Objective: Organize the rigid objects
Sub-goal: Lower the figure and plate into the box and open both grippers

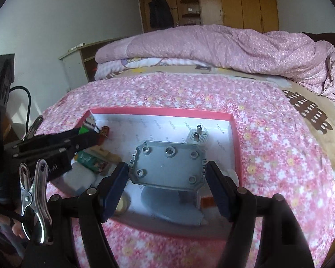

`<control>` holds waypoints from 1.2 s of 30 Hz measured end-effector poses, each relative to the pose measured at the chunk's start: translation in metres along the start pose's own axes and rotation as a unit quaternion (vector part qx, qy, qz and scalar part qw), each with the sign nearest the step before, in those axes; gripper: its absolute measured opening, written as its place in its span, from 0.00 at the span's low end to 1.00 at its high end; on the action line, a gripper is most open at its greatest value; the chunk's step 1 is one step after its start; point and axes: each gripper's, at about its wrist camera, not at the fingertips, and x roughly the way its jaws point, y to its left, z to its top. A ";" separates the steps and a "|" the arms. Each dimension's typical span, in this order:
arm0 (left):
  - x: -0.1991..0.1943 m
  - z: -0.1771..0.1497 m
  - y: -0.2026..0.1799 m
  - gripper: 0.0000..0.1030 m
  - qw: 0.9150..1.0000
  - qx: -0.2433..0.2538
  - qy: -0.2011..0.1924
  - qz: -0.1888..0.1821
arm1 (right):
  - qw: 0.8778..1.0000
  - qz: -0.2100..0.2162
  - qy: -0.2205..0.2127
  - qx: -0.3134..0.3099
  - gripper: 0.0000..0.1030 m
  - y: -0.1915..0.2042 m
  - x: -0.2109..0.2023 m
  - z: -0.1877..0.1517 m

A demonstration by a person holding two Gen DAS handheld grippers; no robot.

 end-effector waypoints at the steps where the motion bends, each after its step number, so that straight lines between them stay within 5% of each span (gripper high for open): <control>1: 0.005 -0.001 -0.001 0.29 1.000 0.003 0.004 0.004 | 1.000 -0.002 -0.001 -0.002 0.70 0.000 0.002 0.000; 8: 0.015 -0.005 -0.005 0.51 1.000 0.009 0.020 0.010 | 1.000 -0.007 0.002 -0.015 0.70 0.003 0.010 0.002; 36: -0.055 -0.034 -0.004 0.54 0.999 -0.023 0.009 0.034 | 1.000 0.012 -0.016 0.007 0.78 0.018 -0.045 -0.018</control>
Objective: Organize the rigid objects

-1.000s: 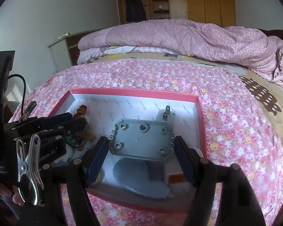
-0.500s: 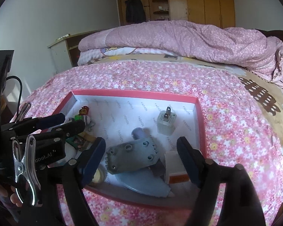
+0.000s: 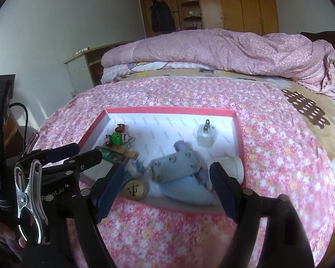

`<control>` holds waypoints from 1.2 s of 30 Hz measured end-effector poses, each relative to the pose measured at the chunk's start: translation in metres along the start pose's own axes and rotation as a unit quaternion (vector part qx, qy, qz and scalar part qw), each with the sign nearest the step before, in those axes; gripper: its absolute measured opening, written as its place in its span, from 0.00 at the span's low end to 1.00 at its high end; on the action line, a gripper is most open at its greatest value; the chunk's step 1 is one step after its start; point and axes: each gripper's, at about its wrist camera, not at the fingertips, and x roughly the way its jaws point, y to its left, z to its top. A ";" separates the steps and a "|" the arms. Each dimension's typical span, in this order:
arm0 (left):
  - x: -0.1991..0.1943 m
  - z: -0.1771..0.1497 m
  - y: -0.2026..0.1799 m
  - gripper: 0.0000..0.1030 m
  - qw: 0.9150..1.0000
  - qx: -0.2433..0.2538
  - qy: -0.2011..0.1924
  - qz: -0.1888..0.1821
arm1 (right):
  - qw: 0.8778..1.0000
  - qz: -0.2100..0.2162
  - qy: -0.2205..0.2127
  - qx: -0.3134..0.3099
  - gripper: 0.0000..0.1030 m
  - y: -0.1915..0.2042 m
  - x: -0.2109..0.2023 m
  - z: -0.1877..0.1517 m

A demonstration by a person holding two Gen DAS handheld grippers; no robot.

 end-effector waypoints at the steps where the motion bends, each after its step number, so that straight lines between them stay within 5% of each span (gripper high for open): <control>1: -0.004 -0.003 -0.001 0.54 1.000 -0.001 0.001 0.001 | 1.000 -0.001 0.001 0.001 0.78 0.001 -0.004 -0.003; 19: -0.037 -0.047 -0.013 0.54 1.000 0.011 0.012 0.021 | 0.999 -0.009 0.024 0.029 0.82 0.000 -0.040 -0.042; 21: -0.037 -0.052 -0.014 0.54 1.000 0.014 0.014 0.024 | 0.999 -0.011 0.030 0.034 0.89 -0.002 -0.041 -0.047; 36: -0.015 -0.074 -0.005 0.54 0.998 -0.007 0.057 0.038 | 0.994 -0.056 0.086 0.045 0.89 -0.007 -0.021 -0.074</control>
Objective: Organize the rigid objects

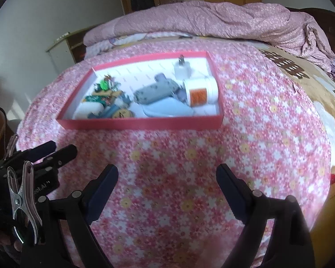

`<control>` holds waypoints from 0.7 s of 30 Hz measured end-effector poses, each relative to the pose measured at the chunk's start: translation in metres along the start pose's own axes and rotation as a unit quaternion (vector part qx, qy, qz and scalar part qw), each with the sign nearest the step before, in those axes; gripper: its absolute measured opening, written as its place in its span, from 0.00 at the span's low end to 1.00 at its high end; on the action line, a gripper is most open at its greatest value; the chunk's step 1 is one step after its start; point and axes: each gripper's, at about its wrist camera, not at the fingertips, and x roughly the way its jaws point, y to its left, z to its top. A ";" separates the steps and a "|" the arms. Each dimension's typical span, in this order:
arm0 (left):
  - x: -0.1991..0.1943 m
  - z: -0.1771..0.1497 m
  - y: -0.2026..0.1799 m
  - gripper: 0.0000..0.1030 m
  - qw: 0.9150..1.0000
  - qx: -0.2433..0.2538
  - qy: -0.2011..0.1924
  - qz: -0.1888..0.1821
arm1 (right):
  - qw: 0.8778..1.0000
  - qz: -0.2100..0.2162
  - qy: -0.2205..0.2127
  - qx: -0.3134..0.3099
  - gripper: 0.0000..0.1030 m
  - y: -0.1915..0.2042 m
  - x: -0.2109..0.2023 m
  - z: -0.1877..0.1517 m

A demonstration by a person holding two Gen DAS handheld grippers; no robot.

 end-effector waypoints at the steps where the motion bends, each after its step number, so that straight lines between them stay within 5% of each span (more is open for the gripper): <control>1: 0.003 -0.001 0.001 0.54 1.000 -0.003 0.004 0.000 | 1.000 -0.005 0.004 0.002 0.89 -0.001 0.003 -0.001; 9: 0.020 -0.008 0.005 0.55 0.999 -0.018 0.033 0.001 | 0.999 -0.018 0.033 0.016 0.89 -0.008 0.019 -0.008; 21: 0.024 -0.014 -0.008 0.75 1.000 0.011 0.015 0.007 | 0.998 -0.050 0.033 -0.017 0.96 0.004 0.030 -0.013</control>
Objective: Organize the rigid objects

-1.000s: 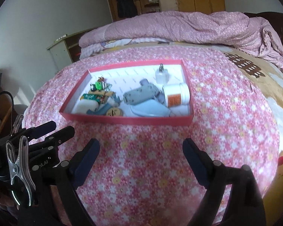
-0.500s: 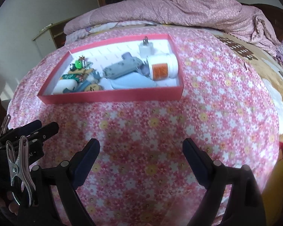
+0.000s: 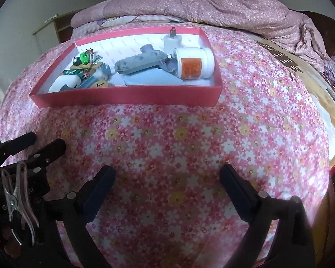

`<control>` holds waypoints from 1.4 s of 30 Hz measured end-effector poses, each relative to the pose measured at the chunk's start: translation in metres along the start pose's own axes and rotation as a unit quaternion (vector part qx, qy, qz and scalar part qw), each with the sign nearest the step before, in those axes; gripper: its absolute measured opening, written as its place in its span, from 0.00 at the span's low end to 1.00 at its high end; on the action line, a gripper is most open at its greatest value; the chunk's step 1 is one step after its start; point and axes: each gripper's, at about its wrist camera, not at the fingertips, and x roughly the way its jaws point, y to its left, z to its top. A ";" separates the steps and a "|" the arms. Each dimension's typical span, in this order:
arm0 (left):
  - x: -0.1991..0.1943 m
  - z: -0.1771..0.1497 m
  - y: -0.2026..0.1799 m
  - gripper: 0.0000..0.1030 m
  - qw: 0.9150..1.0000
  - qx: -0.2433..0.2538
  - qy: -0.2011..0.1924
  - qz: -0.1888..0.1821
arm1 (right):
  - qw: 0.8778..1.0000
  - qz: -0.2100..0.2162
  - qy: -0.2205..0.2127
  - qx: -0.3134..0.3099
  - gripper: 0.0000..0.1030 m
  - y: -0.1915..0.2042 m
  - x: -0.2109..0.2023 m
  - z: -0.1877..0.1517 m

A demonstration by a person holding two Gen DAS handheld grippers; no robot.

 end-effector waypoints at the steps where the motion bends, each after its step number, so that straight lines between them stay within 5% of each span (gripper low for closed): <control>1: 0.000 0.000 -0.001 0.76 1.000 0.001 -0.001 0.000 | 1.000 0.001 0.000 0.002 0.97 0.000 0.000 0.000; 12: 0.003 -0.001 0.001 0.84 1.000 -0.007 -0.002 0.011 | 1.000 -0.001 -0.005 0.004 0.98 -0.001 -0.001 -0.001; 42: 0.004 0.001 0.004 0.86 1.000 -0.011 0.001 0.014 | 1.000 -0.001 -0.006 0.003 0.98 -0.002 -0.001 -0.002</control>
